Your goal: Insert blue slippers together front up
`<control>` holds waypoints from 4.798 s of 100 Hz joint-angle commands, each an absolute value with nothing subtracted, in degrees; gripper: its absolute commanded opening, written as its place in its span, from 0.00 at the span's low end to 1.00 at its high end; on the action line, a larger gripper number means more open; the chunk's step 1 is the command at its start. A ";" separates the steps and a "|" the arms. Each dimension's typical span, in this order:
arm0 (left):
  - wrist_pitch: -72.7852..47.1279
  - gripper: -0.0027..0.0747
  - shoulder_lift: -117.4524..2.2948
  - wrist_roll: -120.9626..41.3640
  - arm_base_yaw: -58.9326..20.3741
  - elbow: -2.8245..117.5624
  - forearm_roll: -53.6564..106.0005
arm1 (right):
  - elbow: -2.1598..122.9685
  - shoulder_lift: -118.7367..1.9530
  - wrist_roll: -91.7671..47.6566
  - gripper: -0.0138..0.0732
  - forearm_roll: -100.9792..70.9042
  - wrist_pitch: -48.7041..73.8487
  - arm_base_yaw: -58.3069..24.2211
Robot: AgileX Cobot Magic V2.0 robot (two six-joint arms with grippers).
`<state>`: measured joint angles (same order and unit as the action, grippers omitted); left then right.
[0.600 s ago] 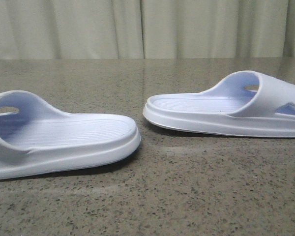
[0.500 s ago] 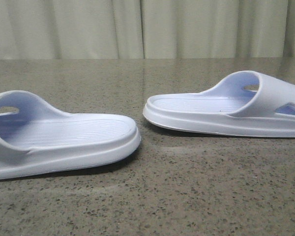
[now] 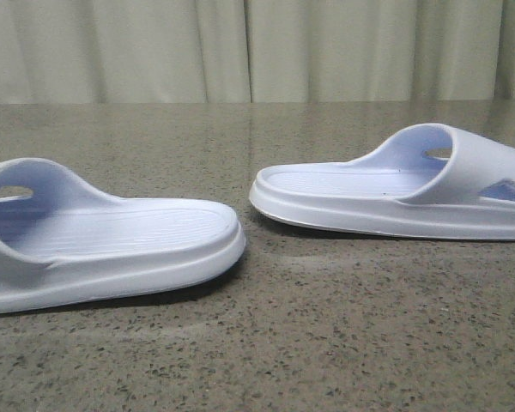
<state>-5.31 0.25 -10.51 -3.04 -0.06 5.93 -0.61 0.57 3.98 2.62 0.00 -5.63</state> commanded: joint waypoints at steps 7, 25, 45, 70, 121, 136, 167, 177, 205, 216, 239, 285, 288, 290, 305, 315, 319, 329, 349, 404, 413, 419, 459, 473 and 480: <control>-1.42 0.06 1.93 -9.84 -2.94 -0.56 5.95 | -1.73 1.76 3.81 0.04 2.63 -3.97 -5.30; -1.42 0.06 1.93 -9.84 -2.94 -0.56 5.95 | -1.73 1.76 3.81 0.04 2.63 -3.97 -5.30; -1.42 0.06 1.93 -9.84 -2.94 -0.56 6.00 | -1.73 1.76 3.81 0.04 2.63 -3.97 -5.30; -0.78 0.06 1.93 -9.84 -2.94 -0.56 6.75 | -1.73 1.76 3.81 0.04 2.63 -7.70 -5.30; -5.26 0.05 1.93 -9.84 -2.94 3.51 43.71 | 2.95 1.76 9.83 0.04 -2.88 -1.66 -5.30; -14.06 0.05 0.38 -9.84 -2.94 12.23 43.35 | 11.53 1.39 9.83 0.04 -5.05 12.94 -5.30; -29.33 0.05 -14.00 -9.84 -2.94 29.94 36.77 | 27.62 -6.48 9.72 0.04 -4.94 29.46 -5.30; -32.36 0.06 -18.14 -9.84 -2.94 32.05 38.04 | 29.54 -9.52 9.72 0.04 -4.94 31.66 -5.30; -33.85 0.18 -21.60 -10.25 -2.94 31.82 44.96 | 29.54 -11.53 9.72 0.22 -8.09 31.88 -5.30; -34.36 0.46 -21.60 -10.25 -2.94 31.82 46.08 | 29.54 -11.53 9.72 0.41 -8.09 31.64 -5.30; -35.33 0.88 -21.60 -10.05 -2.94 31.61 46.32 | 29.54 -11.53 9.72 0.54 -8.09 31.59 -5.30; -31.37 0.88 -26.47 12.22 -2.86 26.33 34.10 | 29.54 -11.53 9.72 0.54 -8.09 31.69 -5.30; -31.26 0.88 -27.16 12.45 -2.86 26.33 34.23 | 29.54 -11.53 9.72 0.54 -8.09 31.78 -5.30; -31.07 0.88 -27.56 12.45 -2.86 26.33 34.23 | 29.54 -11.53 9.72 0.54 -8.09 31.89 -5.30; -28.70 0.88 -30.44 14.04 -2.86 26.33 34.33 | 29.54 -11.53 9.72 0.54 -8.09 32.03 -5.30; -27.65 0.88 -32.41 14.96 -2.86 26.33 34.33 | 29.54 -11.53 9.72 0.54 -8.09 32.03 -5.30; -27.68 0.88 -33.26 14.96 -2.86 26.33 34.33 | 29.54 -11.53 9.72 0.54 -8.09 32.03 -5.30; -27.68 0.88 -35.33 15.06 -2.86 26.33 34.33 | 29.54 -11.53 9.72 0.54 -8.09 32.03 -5.30; -27.68 0.88 -38.29 15.16 -2.86 26.20 34.33 | 29.54 -11.53 9.72 0.54 -8.09 32.03 -5.30; -26.31 0.88 -38.80 15.42 -2.86 20.84 43.84 | 29.54 -11.53 9.72 0.54 -8.09 32.03 -5.30; -25.84 0.88 -38.80 15.42 -2.86 20.84 45.84 | 29.54 -11.53 9.72 0.54 -8.09 32.03 -5.30; -25.73 0.88 -38.80 15.42 -2.86 20.84 46.81 | 29.54 -11.53 9.72 0.54 -8.09 32.03 -5.30; -26.25 0.88 -38.80 15.42 -2.86 18.65 53.88 | 29.54 -11.53 9.72 0.54 -8.09 32.03 -5.30; -26.30 0.88 -38.80 15.42 -2.86 17.49 56.34 | 29.54 -11.53 9.72 0.54 -8.09 32.03 -5.30; -26.30 0.88 -38.80 15.42 -2.86 17.09 57.31 | 29.54 -11.53 9.72 0.54 -8.09 32.03 -5.30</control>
<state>-27.07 -38.42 15.01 -2.91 16.51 54.51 27.46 -10.29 9.73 -7.89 36.28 -5.63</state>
